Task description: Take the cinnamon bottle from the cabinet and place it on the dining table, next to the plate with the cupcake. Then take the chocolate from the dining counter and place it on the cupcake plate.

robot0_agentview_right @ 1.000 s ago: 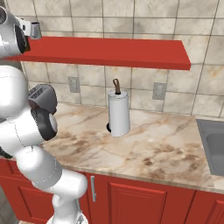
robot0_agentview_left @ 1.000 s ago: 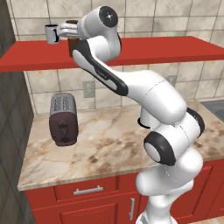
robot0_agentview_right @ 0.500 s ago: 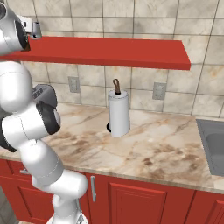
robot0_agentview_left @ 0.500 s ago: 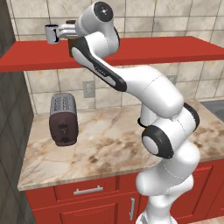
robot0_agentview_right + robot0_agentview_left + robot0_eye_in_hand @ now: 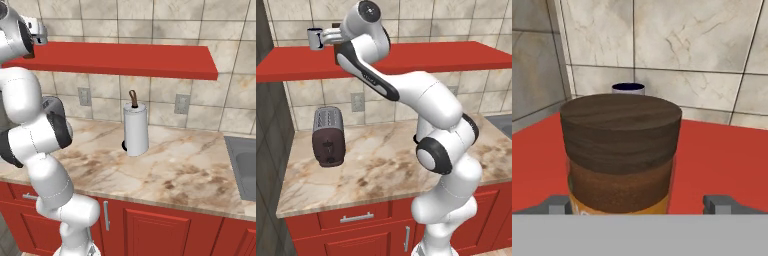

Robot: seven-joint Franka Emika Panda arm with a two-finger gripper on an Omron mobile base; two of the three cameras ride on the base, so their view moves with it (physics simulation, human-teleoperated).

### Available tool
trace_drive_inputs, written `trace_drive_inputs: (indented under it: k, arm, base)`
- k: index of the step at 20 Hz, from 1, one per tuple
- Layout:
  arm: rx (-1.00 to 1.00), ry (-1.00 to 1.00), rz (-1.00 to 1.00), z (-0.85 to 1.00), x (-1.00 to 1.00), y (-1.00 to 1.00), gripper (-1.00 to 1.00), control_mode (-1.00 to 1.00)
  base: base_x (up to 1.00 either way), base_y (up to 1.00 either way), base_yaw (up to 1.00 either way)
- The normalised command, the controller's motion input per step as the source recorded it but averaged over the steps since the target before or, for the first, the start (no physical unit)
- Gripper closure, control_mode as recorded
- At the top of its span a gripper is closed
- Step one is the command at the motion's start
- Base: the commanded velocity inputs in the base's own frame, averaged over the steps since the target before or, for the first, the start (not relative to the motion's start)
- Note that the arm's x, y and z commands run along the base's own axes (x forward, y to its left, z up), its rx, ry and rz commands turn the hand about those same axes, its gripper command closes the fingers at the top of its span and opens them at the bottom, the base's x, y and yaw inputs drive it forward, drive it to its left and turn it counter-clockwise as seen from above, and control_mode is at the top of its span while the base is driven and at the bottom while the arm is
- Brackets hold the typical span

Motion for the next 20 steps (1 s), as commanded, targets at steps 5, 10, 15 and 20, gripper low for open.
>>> trace_drive_inputs:
  k: [5, 10, 15, 20]
  arm:
    - [-0.01, 0.0, 0.0, -0.13, 0.16, 0.03, 1.0, -1.0]
    - [-0.01, 0.0, 0.0, -0.16, 0.16, 0.04, 1.0, -1.0]
    - [0.0, 0.0, 0.0, -0.09, 0.03, 0.12, 1.0, -1.0]
    - [-0.04, -0.01, 0.03, -0.07, -0.67, 0.04, 1.0, -1.0]
  base:
    - [0.0, 0.0, 0.0]
    - [0.0, 0.0, 0.0]
    - [0.0, 0.0, 0.0]
    - [0.0, 0.0, 0.0]
